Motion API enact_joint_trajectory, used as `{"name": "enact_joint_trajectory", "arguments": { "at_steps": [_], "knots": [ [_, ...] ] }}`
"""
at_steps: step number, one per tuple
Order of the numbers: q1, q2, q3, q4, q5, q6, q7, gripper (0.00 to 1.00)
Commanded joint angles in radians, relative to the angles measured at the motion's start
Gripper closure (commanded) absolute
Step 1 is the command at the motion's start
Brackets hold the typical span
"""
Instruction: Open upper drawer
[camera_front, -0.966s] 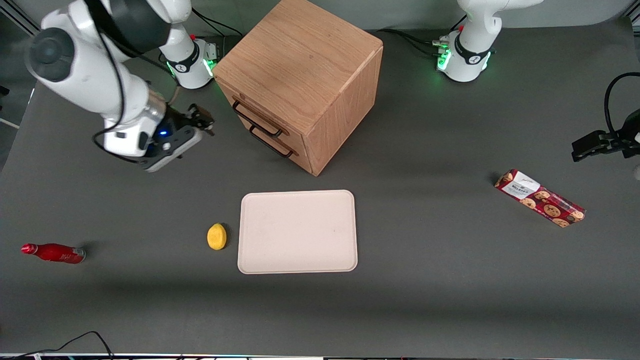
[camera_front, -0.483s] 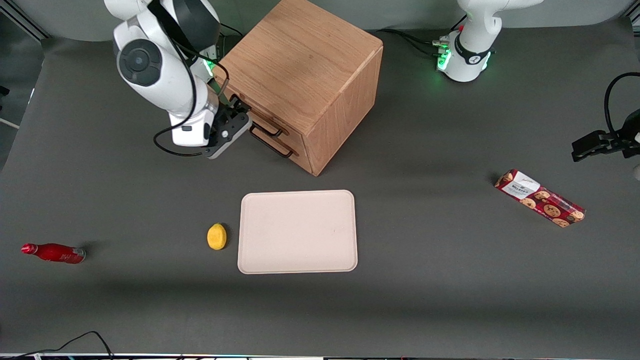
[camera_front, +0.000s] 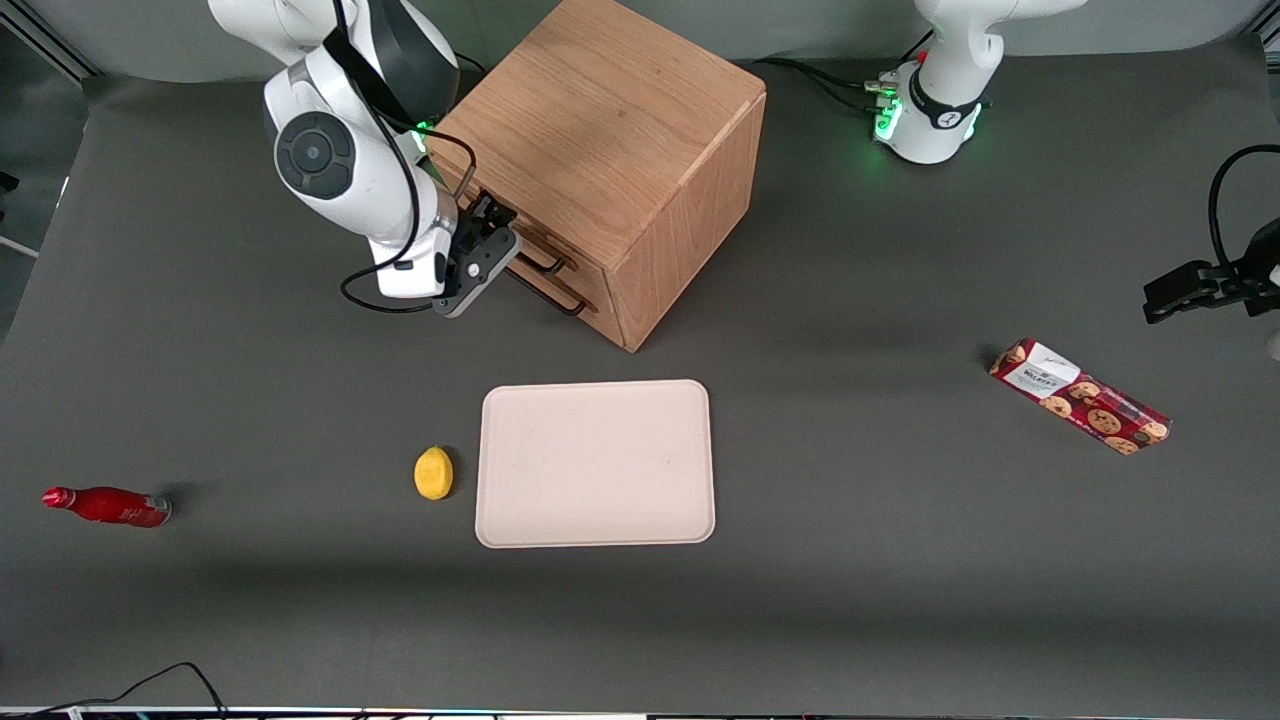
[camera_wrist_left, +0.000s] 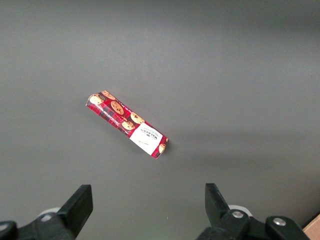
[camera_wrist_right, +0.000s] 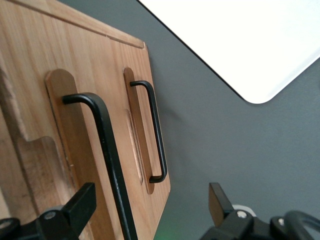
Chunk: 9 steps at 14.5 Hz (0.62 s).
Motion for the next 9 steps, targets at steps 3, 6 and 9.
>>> {"name": "enact_joint_trajectory", "arguments": {
  "at_steps": [3,6,9],
  "knots": [
    [0.007,0.007,0.016,-0.056,0.028,0.074,-0.031,0.0],
    [0.007,0.017,0.016,-0.065,0.028,0.086,-0.052,0.0],
    [0.007,0.025,0.016,-0.07,0.028,0.103,-0.052,0.0]
  ]
}}
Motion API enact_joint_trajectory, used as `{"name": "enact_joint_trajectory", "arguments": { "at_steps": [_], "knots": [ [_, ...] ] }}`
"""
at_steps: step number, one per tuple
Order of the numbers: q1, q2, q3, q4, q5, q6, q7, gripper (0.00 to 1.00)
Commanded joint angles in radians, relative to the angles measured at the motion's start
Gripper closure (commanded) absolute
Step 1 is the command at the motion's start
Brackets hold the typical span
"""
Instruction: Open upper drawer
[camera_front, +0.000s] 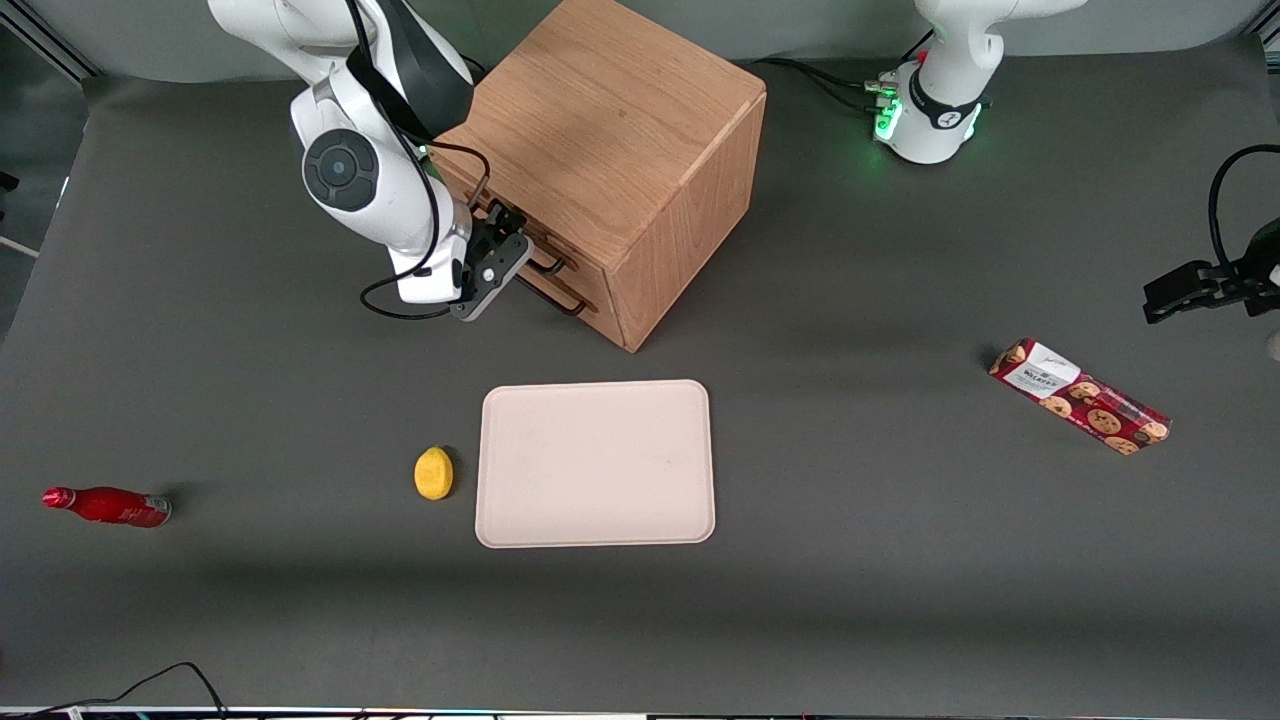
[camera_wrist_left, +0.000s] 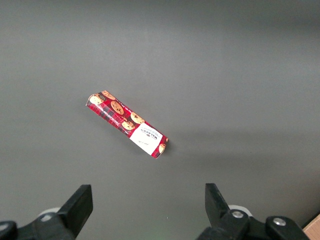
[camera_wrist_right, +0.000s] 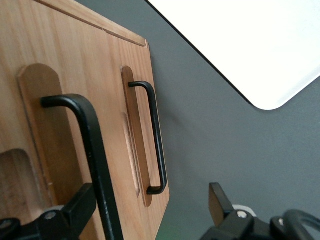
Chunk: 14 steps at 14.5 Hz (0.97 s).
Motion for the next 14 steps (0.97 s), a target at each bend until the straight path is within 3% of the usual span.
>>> {"name": "enact_joint_trajectory", "arguments": {
  "at_steps": [1,14],
  "knots": [
    [0.007,0.008,0.004,-0.018,0.025,0.027,-0.026,0.0],
    [0.005,0.03,-0.007,-0.046,0.006,0.119,-0.026,0.0]
  ]
}}
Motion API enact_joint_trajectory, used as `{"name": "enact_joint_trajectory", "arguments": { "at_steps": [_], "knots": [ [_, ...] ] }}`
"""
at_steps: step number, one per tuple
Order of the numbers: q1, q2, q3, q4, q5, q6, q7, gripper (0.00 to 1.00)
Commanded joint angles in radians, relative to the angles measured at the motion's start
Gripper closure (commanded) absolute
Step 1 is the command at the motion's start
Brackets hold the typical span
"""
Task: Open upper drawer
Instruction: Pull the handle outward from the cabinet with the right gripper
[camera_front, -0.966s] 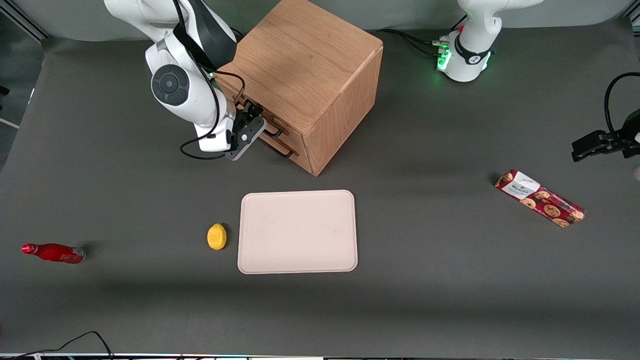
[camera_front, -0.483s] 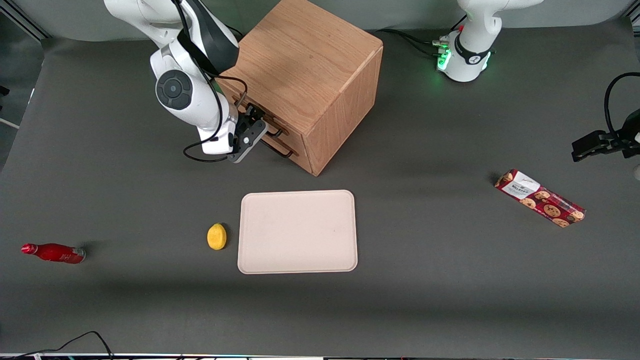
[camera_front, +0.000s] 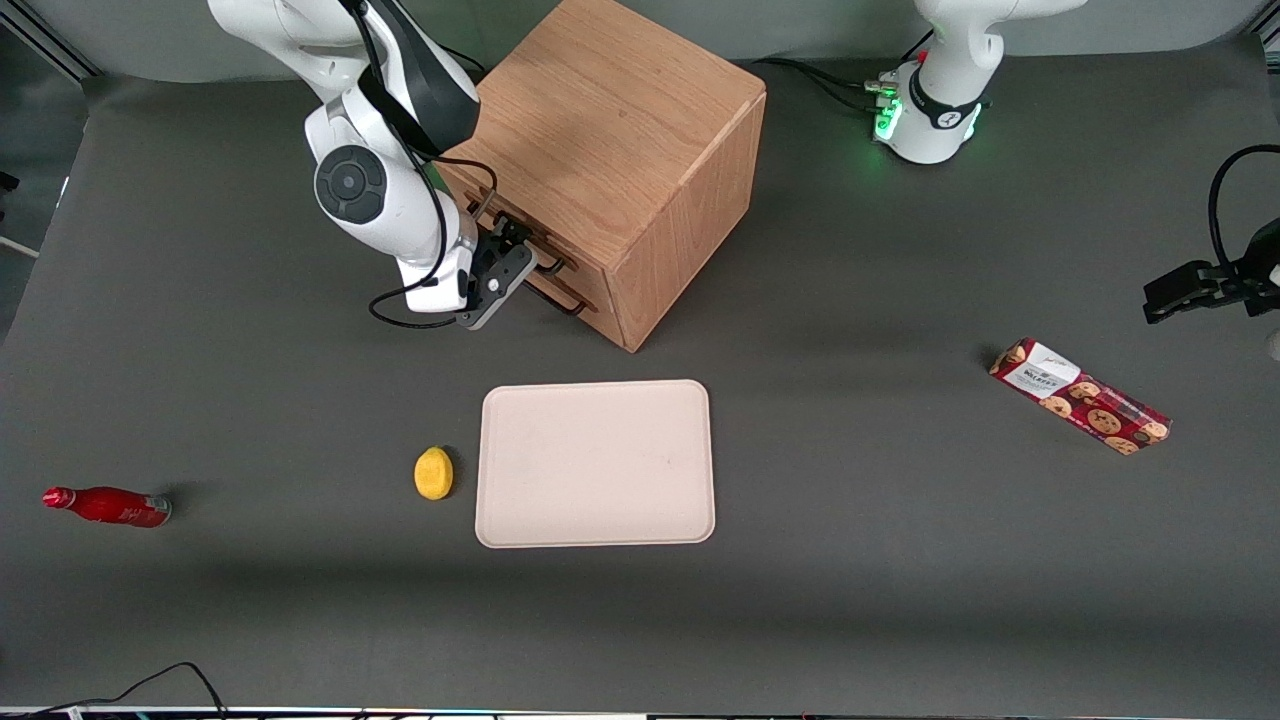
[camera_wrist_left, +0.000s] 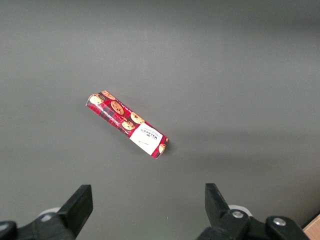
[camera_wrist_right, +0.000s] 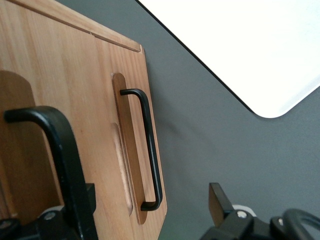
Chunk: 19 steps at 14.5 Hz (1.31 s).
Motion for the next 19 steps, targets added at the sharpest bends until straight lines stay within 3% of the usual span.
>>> {"name": "enact_joint_trajectory", "arguments": {
  "at_steps": [1,19],
  "knots": [
    [0.003,0.014,-0.015,-0.003,-0.009,0.033,-0.024,0.0],
    [-0.007,0.123,-0.138,0.054,-0.179,0.117,-0.024,0.0]
  ]
}}
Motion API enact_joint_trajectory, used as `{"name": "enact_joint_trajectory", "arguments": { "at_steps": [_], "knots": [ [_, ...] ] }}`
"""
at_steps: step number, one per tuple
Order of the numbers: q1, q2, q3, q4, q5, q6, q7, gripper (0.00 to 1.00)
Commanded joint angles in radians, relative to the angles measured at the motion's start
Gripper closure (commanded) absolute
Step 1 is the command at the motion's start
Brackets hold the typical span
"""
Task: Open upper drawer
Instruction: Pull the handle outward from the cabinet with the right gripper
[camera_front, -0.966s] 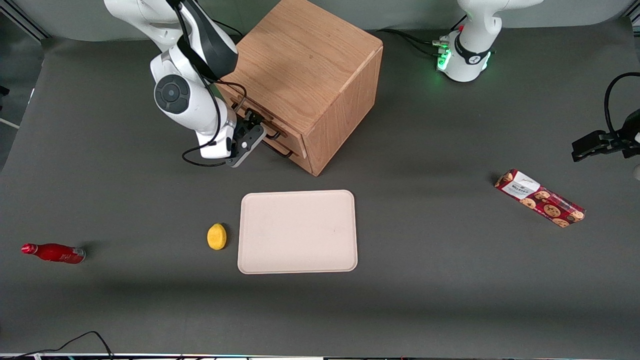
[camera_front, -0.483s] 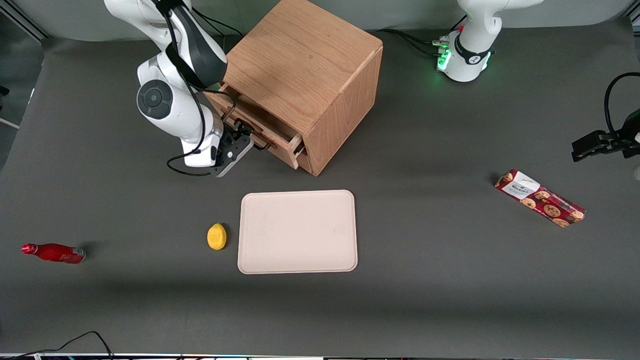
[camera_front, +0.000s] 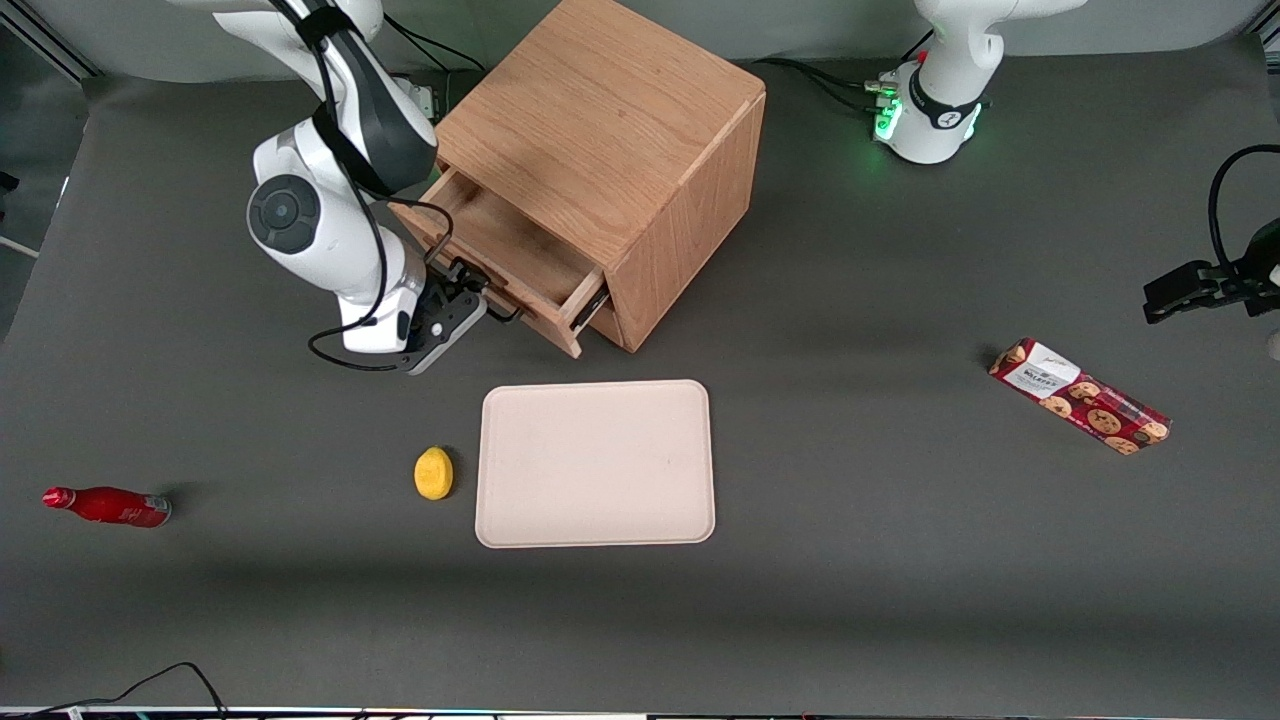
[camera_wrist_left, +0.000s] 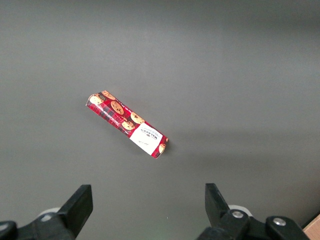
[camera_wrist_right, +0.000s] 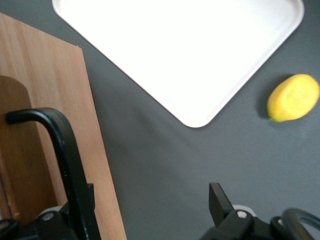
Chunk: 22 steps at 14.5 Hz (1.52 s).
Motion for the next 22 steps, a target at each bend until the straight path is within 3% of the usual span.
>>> {"name": "enact_joint_trajectory", "arguments": {
  "at_steps": [1,7,22],
  "knots": [
    [0.005,0.084,-0.029,0.007,-0.068,0.05,-0.007,0.0],
    [0.002,0.133,-0.061,0.057,-0.124,0.05,-0.009,0.0],
    [-0.018,0.213,-0.145,0.183,-0.127,0.05,-0.105,0.0]
  ]
}}
